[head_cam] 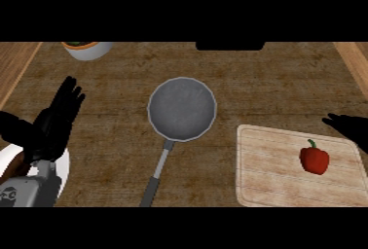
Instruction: Pick the bell pepper from the cutting board and place it in the pan
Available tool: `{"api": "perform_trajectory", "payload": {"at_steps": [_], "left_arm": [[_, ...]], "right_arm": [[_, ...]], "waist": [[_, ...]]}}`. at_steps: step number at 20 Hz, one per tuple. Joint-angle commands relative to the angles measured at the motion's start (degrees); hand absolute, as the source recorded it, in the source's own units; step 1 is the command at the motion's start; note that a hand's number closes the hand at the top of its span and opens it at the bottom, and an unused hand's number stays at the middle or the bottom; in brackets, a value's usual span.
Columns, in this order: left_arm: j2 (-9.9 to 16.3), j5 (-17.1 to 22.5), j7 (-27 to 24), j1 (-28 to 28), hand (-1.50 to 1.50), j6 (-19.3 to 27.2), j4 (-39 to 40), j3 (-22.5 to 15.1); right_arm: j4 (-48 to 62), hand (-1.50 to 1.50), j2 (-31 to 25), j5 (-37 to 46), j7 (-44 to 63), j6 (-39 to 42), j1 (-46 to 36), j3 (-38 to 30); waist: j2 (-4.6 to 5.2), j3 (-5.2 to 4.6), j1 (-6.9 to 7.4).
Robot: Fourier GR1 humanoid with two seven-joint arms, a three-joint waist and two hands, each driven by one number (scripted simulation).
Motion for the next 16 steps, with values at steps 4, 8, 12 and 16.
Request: {"api": "perform_trajectory", "payload": {"at_steps": [4,8,12,16], "left_arm": [[-2.54,-2.88,0.11,-0.73,0.0,0.96,-0.01,-0.7],[-3.48,-3.65,2.84,2.53,0.0,1.98,-5.0,-1.61],[-1.35,-1.49,2.42,1.27,0.0,-1.63,-3.62,1.45],[-1.04,-0.71,1.95,-1.46,0.0,-3.26,-0.19,3.67]], "right_arm": [[-3.61,-1.5,8.66,5.55,3.43,3.35,-0.33,0.99],[-2.66,-1.5,10.7,6.19,8.35,9.75,-3.62,0.13],[5.64,-1.5,14.09,11.75,6.47,8.66,-8.09,1.21],[12.28,-1.5,17.07,16.06,1.49,4.85,-8.2,1.11]], "waist": [[0.0,0.02,0.01],[-0.01,0.02,0.26],[0.04,0.02,0.42],[0.09,0.03,0.27]]}}
